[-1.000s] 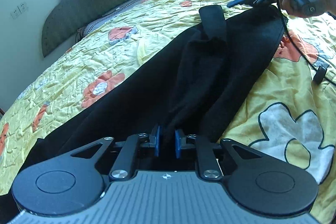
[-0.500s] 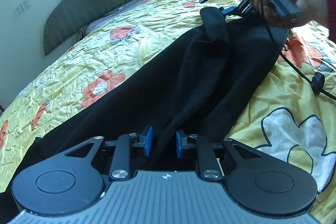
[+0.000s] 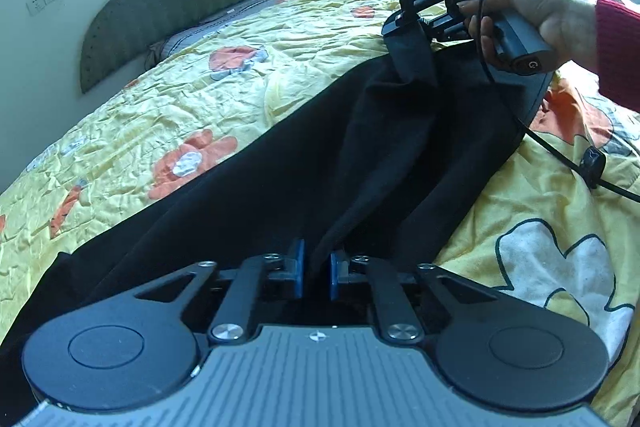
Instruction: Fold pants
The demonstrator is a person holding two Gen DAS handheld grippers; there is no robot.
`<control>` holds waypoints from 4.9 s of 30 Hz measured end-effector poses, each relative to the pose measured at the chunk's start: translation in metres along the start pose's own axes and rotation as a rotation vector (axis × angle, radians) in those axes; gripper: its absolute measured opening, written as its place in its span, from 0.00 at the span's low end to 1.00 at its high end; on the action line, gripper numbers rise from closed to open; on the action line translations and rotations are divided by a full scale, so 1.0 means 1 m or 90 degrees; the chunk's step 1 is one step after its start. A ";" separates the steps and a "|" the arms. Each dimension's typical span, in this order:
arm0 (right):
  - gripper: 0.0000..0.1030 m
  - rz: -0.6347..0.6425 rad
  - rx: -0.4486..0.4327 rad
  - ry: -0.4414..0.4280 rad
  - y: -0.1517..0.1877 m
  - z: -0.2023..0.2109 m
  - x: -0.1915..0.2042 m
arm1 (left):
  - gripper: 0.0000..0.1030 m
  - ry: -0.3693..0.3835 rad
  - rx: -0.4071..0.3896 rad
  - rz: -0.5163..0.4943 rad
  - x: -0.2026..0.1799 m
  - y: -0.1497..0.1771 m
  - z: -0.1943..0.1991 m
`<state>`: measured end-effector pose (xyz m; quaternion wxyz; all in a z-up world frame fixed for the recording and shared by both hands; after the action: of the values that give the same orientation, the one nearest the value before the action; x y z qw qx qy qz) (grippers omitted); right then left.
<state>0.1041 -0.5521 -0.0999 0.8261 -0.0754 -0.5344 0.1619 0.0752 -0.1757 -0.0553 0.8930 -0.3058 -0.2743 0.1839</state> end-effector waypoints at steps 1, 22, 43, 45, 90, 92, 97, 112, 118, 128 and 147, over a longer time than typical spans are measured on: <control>0.03 0.006 -0.003 -0.011 0.000 0.003 0.006 | 0.08 -0.003 -0.003 0.001 0.000 0.000 0.001; 0.04 0.001 -0.128 0.036 0.012 0.148 -0.035 | 0.07 0.018 -0.049 0.019 0.005 0.003 0.032; 0.74 0.428 -0.016 0.046 0.143 0.114 0.080 | 0.44 0.016 -0.042 0.166 0.046 0.055 0.088; 0.74 0.433 0.125 0.059 0.172 0.078 0.072 | 0.45 -0.041 -0.027 0.221 0.070 0.078 0.104; 0.11 1.043 0.371 -0.350 0.607 0.028 0.248 | 0.09 -0.200 0.000 0.981 0.248 0.307 0.181; 0.13 0.998 0.392 -0.359 0.590 0.038 0.254 | 0.23 -0.219 -0.002 0.964 0.248 0.304 0.186; 0.13 0.865 0.365 -0.329 0.517 0.044 0.246 | 0.23 -0.290 0.033 0.888 0.247 0.294 0.188; 0.71 0.711 0.219 -0.005 0.307 0.065 0.115 | 0.41 -0.555 0.137 0.682 0.234 0.227 0.215; 0.71 0.560 0.143 -0.008 0.244 0.091 0.090 | 0.52 -0.397 0.076 0.572 0.212 0.142 0.160; 0.72 0.239 -0.012 0.061 0.120 0.159 0.002 | 0.60 -0.138 0.031 0.339 0.099 0.018 0.046; 0.08 -0.044 -0.145 0.018 0.043 0.151 -0.067 | 0.61 -0.012 0.077 0.355 0.083 0.009 -0.004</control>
<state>-0.0659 -0.5426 -0.1068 0.8247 -0.1525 -0.5401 0.0708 0.1407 -0.1296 -0.0320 0.8220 -0.3140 -0.1766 0.4410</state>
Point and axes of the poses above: each gripper's, at about its wrist camera, not at the fingertips, and z roughly against the way its jaws point, x to its left, y to its underside, the point moved 5 cm from there along -z, roughly the way its jaws point, and after that the axes turned 9 degrees about -z, right-handed, at the moved point
